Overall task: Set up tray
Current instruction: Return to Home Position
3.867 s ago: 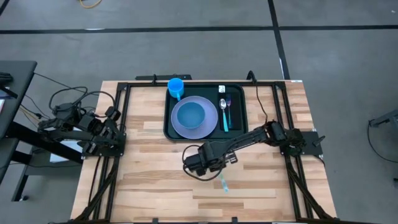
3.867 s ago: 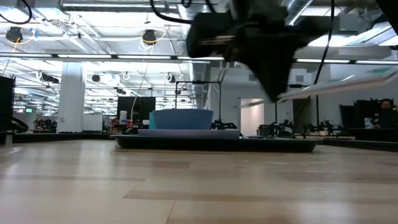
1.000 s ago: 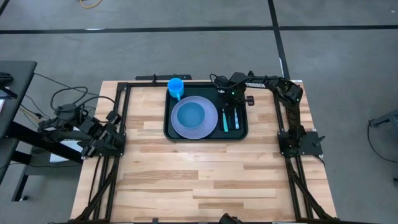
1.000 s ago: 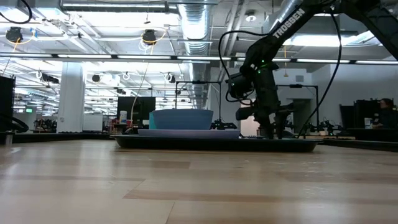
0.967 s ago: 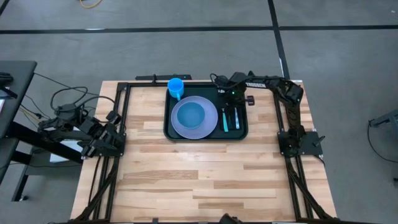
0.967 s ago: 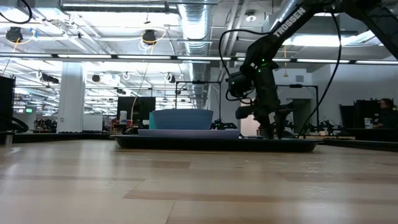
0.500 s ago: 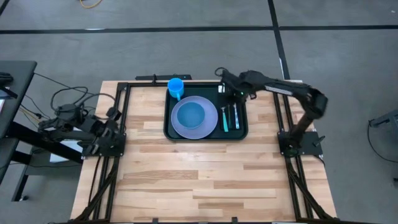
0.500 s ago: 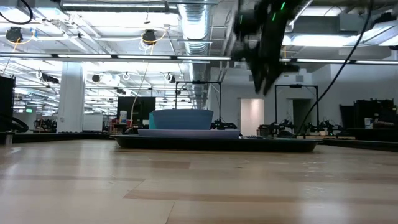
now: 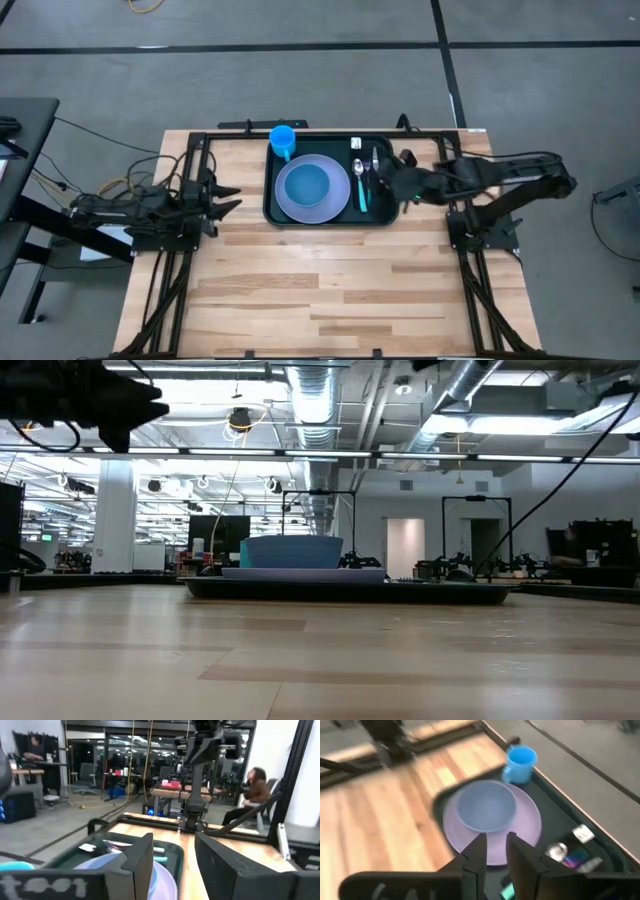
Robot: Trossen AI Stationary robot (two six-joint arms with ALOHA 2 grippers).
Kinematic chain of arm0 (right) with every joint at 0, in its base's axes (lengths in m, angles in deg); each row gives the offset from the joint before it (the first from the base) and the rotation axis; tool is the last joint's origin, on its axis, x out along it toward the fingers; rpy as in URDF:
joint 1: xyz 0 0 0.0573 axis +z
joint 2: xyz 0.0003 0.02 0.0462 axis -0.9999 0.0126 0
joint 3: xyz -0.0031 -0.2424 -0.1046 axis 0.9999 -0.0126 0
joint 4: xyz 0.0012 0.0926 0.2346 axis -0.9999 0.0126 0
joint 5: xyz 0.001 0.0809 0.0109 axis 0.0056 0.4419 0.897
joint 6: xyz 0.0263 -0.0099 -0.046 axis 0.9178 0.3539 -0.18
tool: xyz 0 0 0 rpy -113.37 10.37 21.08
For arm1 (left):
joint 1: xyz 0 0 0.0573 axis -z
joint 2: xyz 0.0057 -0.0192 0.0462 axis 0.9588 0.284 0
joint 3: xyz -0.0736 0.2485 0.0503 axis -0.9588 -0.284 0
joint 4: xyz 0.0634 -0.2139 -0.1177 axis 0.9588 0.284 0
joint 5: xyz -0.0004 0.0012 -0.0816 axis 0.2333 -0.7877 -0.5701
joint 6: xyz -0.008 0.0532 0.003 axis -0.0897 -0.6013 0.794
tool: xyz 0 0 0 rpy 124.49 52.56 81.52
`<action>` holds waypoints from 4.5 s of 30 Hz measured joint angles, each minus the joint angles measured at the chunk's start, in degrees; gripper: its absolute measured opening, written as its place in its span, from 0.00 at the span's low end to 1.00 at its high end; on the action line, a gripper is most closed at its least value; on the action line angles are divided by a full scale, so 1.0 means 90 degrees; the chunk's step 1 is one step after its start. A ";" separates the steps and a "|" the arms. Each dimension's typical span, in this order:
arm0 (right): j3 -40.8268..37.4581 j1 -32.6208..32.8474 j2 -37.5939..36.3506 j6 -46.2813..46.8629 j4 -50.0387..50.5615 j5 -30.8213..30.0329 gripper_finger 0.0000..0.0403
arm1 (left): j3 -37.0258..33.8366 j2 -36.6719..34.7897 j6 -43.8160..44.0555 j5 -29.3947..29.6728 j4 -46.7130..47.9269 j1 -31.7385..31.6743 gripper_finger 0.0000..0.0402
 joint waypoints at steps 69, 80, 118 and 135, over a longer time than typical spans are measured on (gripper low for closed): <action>-0.8581 -0.0425 -0.6891 -0.2221 -0.6772 0.4883 0.01 | -0.1037 -0.0002 0.1060 -0.0963 -0.0178 0.0563 0.33; -0.8889 0.0019 -0.7454 -0.2120 -0.5818 0.4016 0.01 | -0.1037 -0.0002 0.0985 -0.0968 -0.0176 0.0563 0.33; -0.8899 0.0086 -0.7296 -0.2420 -0.5824 0.3906 0.01 | -0.1037 -0.0002 0.1101 -0.0968 -0.0176 0.0563 0.33; -0.8902 0.0086 -0.7296 -0.2420 -0.5824 0.3906 0.01 | -0.1037 -0.0002 0.1085 -0.0968 -0.0178 0.0563 0.33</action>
